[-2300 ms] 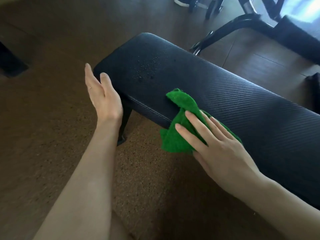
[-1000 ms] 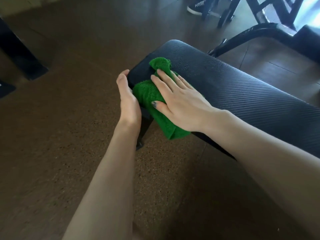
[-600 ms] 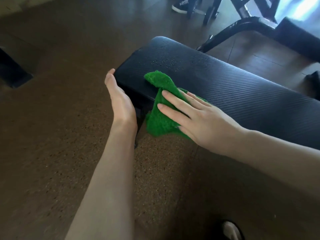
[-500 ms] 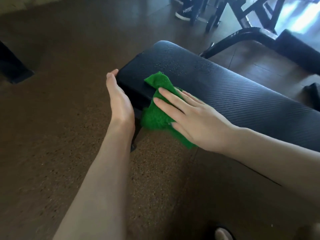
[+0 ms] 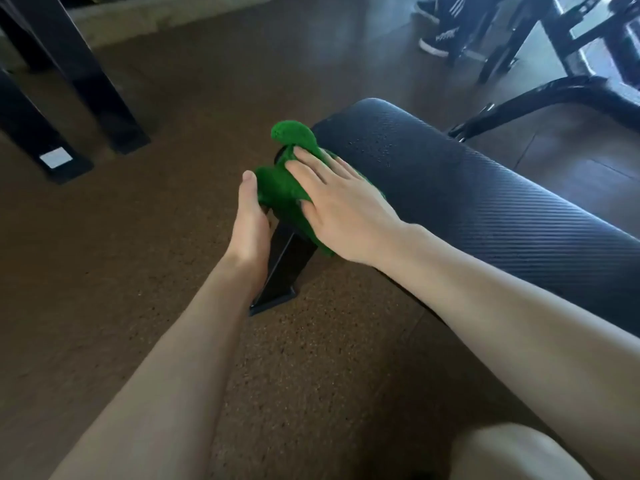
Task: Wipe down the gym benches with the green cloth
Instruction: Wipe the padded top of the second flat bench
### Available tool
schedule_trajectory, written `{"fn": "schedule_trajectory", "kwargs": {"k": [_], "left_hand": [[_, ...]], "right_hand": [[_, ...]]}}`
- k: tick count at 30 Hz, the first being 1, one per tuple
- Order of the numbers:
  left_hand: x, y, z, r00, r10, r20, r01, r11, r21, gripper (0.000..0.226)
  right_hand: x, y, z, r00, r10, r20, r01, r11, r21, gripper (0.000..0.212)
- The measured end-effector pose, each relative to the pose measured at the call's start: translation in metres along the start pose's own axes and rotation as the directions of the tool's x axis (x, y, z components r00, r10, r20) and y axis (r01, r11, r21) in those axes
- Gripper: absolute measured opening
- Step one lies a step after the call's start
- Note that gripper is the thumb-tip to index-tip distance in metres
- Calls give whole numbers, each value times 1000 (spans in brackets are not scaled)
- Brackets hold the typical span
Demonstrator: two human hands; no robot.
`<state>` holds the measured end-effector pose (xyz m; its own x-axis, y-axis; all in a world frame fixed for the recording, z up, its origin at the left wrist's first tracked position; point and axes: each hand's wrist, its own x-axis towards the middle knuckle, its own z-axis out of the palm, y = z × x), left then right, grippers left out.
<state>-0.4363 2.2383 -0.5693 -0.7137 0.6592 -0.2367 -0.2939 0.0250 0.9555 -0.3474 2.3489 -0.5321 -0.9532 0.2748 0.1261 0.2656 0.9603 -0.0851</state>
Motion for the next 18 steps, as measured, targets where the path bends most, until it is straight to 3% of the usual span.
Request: {"fn": "schedule_trajectory", "kwargs": {"k": [7,11,18], "left_hand": [[5,-2,-1,1000,-18,9,18,999,35,61],[12,-4,9,999,-46,7,46,999,-20,61],[18,-10,2,1000,18,-10,-18,1000,0,58]], "right_hand": [[-108,29,-13,997,-65,28,69,984,-162,59],[-54,27,-6,997,-74,6,74,992,-103,54],[65,8,9,994,106,-23,-105,994,42,53]]}}
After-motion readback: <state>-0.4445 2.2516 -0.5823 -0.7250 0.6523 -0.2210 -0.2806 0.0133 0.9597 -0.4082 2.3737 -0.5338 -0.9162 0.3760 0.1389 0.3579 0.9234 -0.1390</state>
